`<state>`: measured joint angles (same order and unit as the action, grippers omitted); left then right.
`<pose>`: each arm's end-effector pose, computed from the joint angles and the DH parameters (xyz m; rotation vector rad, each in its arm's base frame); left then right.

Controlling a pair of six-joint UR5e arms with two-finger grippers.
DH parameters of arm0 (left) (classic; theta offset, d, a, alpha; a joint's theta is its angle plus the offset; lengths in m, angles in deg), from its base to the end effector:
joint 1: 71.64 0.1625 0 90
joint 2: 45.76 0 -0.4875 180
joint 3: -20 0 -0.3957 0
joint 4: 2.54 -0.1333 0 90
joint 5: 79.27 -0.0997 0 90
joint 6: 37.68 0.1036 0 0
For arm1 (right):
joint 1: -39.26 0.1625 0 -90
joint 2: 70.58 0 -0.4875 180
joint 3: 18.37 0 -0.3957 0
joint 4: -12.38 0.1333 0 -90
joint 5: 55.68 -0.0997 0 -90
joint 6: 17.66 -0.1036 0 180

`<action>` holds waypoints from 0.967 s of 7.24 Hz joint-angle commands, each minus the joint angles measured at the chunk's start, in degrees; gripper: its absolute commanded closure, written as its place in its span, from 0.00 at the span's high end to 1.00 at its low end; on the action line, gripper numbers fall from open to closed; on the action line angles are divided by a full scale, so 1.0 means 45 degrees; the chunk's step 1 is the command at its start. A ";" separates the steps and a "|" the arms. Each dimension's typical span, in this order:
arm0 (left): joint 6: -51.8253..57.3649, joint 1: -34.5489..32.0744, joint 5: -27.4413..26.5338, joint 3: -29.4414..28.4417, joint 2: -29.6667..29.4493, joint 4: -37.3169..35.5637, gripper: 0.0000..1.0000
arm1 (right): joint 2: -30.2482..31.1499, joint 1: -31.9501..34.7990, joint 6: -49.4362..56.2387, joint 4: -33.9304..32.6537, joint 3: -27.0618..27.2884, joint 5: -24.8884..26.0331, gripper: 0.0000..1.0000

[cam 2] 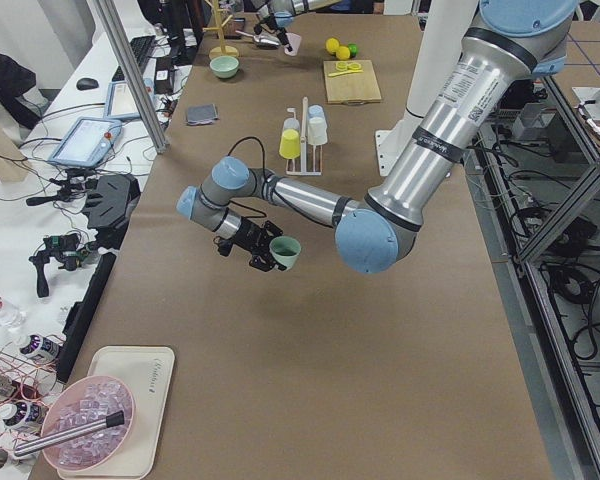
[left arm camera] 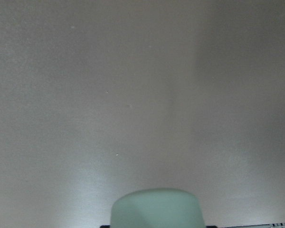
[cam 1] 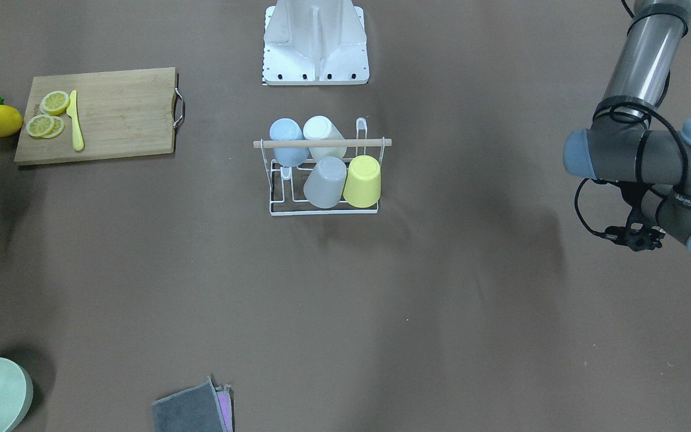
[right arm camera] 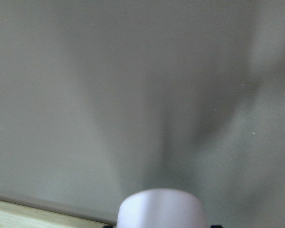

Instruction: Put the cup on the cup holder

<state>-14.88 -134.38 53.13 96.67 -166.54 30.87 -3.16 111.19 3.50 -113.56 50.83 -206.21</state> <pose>0.2441 -0.6122 0.5849 -0.6859 0.6923 0.5523 -0.1565 -0.6185 0.6985 -0.5109 -1.0373 -0.2925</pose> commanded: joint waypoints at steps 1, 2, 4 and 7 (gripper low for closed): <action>-0.0183 -0.0391 -0.1660 0.1533 0.0044 0.0813 0.00 | 0.0036 -0.0064 0.0221 0.0036 0.0576 -0.1447 0.49; -0.0242 -0.0780 -0.2132 0.1634 -0.0014 0.0875 0.00 | 0.0016 -0.0084 0.0163 0.0094 0.0831 -0.1819 0.49; -0.1546 -0.0940 -0.3149 0.2569 0.0043 0.1534 0.00 | 0.0074 -0.0142 0.0434 0.0153 0.1242 -0.2659 0.49; -0.1900 -0.1135 -0.3560 0.3098 0.0103 0.2608 0.00 | 0.0231 -0.0338 0.0534 0.0911 0.1263 -0.3053 0.49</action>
<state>-22.29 -139.12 38.37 109.36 -166.24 39.99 -2.26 109.98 5.80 -111.35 56.45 -219.51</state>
